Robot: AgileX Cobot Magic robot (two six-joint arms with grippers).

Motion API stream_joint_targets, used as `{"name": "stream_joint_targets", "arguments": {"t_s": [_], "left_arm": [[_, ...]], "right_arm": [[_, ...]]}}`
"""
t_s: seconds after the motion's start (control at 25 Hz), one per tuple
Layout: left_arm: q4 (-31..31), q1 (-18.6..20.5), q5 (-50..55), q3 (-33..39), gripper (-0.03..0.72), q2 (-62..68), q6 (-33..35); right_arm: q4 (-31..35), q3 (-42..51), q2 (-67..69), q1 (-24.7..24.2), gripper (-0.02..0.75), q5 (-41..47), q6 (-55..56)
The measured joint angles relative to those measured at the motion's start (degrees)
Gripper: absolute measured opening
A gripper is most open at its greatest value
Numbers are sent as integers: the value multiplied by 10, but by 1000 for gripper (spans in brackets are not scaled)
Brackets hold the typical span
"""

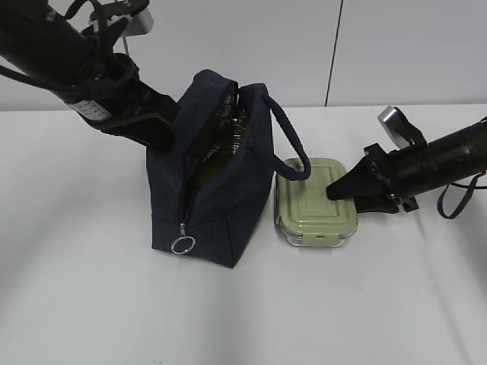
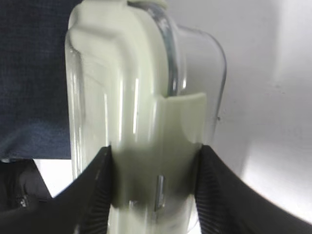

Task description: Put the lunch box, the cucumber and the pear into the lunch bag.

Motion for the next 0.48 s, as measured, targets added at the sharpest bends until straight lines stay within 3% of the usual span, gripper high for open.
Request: {"name": "stream_joint_targets", "arguments": {"t_s": [0.24, 0.48], "left_arm": [[0, 0, -1, 0, 1, 0, 0], [0, 0, -4, 0, 1, 0, 0]], "right_arm": [[-67, 0, -42, -54, 335, -5, 25], [-68, 1, -86, -71, 335, -6, 30]]}}
